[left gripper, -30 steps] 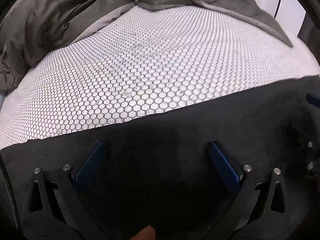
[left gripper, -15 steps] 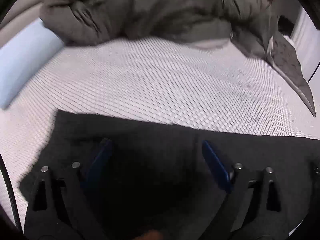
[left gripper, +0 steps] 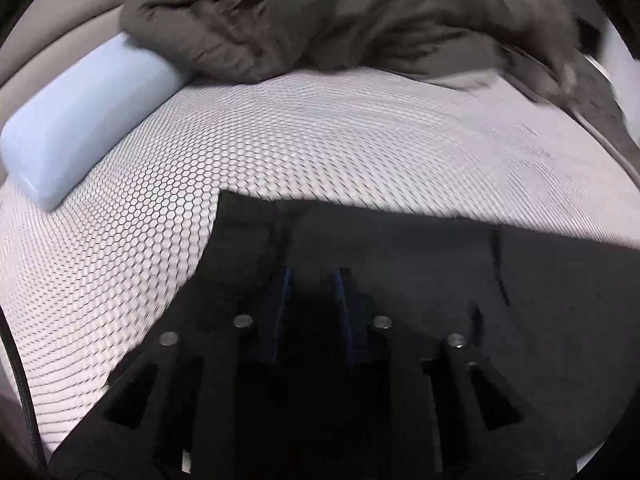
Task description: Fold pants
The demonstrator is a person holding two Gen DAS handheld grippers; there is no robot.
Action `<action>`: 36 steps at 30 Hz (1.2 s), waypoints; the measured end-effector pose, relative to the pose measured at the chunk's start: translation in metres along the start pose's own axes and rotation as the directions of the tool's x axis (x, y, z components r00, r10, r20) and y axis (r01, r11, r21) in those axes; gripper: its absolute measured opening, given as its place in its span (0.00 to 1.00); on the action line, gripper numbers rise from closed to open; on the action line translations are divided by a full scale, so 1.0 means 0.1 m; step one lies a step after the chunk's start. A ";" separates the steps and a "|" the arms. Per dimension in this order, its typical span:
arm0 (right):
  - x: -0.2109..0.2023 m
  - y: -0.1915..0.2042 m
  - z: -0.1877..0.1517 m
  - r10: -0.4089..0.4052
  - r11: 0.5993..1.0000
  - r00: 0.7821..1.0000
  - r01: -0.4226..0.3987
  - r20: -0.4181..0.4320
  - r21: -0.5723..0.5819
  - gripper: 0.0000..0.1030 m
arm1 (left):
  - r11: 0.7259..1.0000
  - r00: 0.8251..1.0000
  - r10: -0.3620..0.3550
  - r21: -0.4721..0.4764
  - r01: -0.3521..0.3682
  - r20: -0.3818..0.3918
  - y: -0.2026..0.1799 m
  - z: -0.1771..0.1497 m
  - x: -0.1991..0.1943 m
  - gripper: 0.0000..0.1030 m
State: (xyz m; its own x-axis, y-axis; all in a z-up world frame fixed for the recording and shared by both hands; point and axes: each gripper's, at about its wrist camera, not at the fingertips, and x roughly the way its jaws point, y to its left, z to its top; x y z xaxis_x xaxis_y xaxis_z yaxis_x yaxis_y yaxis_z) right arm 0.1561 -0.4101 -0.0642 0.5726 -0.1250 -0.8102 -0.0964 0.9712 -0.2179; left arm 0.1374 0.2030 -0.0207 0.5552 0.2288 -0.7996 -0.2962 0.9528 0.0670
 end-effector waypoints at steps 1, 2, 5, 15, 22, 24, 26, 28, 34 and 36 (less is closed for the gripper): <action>-0.08 0.01 -0.03 0.019 1.000 1.000 -0.019 0.014 -0.009 0.98 | 0.999 1.000 -0.023 0.031 0.023 0.006 -0.03 -0.06 -0.06 0.31; -0.14 0.03 -0.07 0.042 0.999 0.999 -0.041 0.027 -0.016 0.98 | 0.996 0.999 -0.051 0.068 0.050 0.008 -0.07 -0.16 -0.12 0.43; -0.30 0.13 -0.20 0.135 0.990 0.989 -0.133 0.052 -0.044 0.98 | 0.992 0.999 -0.030 0.124 0.031 -0.013 -0.12 -0.26 -0.01 0.49; -0.35 -0.28 -0.64 -0.084 0.996 0.996 0.084 0.030 0.022 0.98 | 0.994 0.998 0.051 0.098 -0.054 0.033 -0.01 -0.39 -0.39 0.32; -0.71 0.35 -0.73 0.102 0.986 0.988 -0.085 0.117 -0.144 0.98 | 0.931 0.952 -0.274 0.287 0.226 0.140 -1.32 -0.52 -1.00 0.88; -0.69 0.60 -0.78 0.115 0.967 0.988 -0.087 0.106 -0.239 0.98 | 0.869 0.921 -0.384 0.363 0.336 0.069 -1.89 -0.67 -0.98 0.88; -0.66 0.68 -0.83 0.096 0.958 0.990 -0.064 0.103 -0.279 0.98 | 0.824 0.893 -0.449 0.386 0.415 0.000 -2.28 -0.84 -0.96 0.88; -0.60 0.45 -0.84 0.141 0.966 0.986 -0.118 0.087 -0.231 0.98 | 0.772 0.873 -0.481 0.433 0.464 -0.079 -2.62 -1.04 -0.89 0.88; -0.40 -0.72 -1.13 -0.107 0.994 0.993 0.105 0.041 0.041 0.98 | 0.769 0.903 -0.417 0.490 0.411 -0.103 -2.80 -1.29 -0.72 1.00; -0.32 -1.21 -1.24 -0.226 0.956 0.974 0.222 -0.002 0.191 0.98 | 0.789 0.899 -0.420 0.440 0.429 -0.123 -2.71 -1.26 -0.66 1.00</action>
State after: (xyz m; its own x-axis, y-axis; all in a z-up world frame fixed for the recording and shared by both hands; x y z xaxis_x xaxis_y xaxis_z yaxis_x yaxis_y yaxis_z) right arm 0.0486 -0.5491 -0.0789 0.5784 -0.3412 -0.7410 0.1902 0.9397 -0.2843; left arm 0.0832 -0.0957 -0.0612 0.5279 -0.2190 -0.8206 0.3468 0.9376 -0.0272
